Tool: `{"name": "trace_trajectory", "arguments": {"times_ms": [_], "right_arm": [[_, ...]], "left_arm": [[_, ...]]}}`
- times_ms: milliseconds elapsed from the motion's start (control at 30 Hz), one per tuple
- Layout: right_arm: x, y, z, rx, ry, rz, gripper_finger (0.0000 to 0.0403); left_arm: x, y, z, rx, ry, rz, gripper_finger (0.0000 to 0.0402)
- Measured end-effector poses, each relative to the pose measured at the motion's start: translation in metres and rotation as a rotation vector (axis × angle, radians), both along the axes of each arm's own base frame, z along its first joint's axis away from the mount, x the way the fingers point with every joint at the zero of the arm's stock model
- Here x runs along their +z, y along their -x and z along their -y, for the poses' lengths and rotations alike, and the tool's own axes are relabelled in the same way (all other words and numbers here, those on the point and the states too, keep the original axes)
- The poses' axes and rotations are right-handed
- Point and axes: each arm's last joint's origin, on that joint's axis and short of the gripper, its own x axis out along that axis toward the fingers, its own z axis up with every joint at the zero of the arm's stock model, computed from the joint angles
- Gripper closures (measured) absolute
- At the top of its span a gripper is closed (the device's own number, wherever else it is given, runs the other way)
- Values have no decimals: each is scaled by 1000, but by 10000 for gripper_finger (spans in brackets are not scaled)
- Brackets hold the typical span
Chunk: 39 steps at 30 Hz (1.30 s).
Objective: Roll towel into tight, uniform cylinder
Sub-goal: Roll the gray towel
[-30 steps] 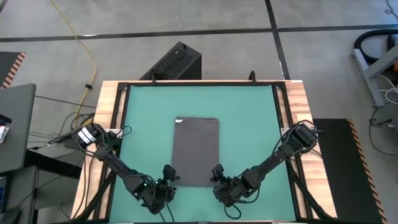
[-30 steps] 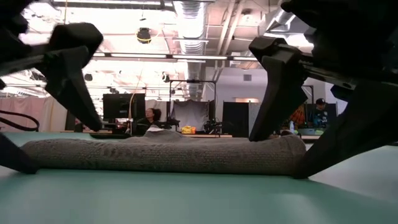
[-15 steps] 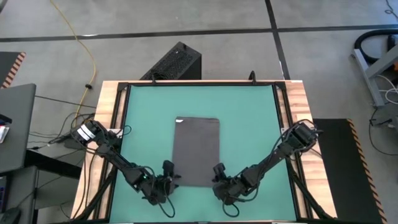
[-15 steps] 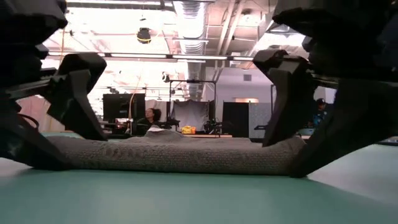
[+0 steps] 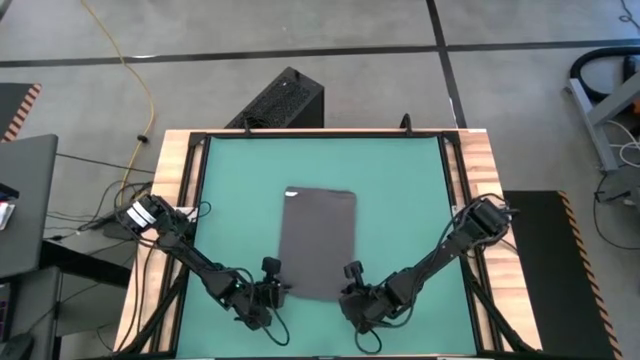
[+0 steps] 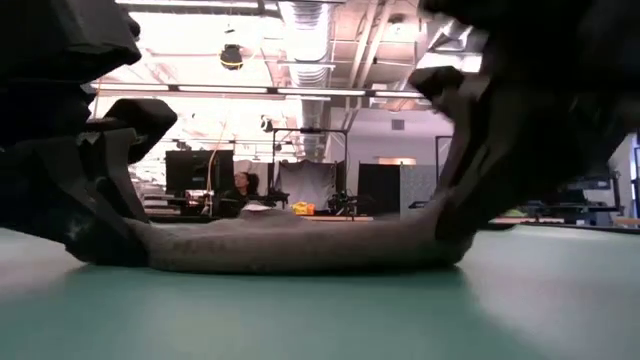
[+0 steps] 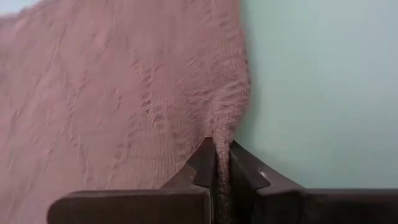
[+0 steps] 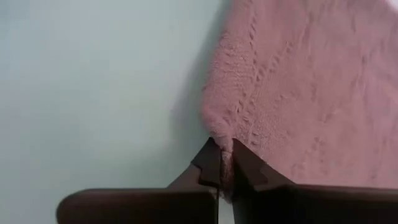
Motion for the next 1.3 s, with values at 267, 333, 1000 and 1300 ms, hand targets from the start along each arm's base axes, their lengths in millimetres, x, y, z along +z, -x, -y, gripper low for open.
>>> {"name": "trace_trajectory", "arguments": {"times_ms": [267,333,1000,1300], "right_arm": [[38,-2,-18,-18,-30,-16,375],[43,-2,-17,-51,-33,-37,375],[77,-5,-11,-224,-113,-114,375],[89,12,-39,-142,-221,-166,374]], "left_arm": [[42,-16,20,-47,9,0,399],[51,-21,22,-51,-10,9,399],[85,-39,-3,24,110,3,399],[127,-20,12,-51,306,122,400]]}}
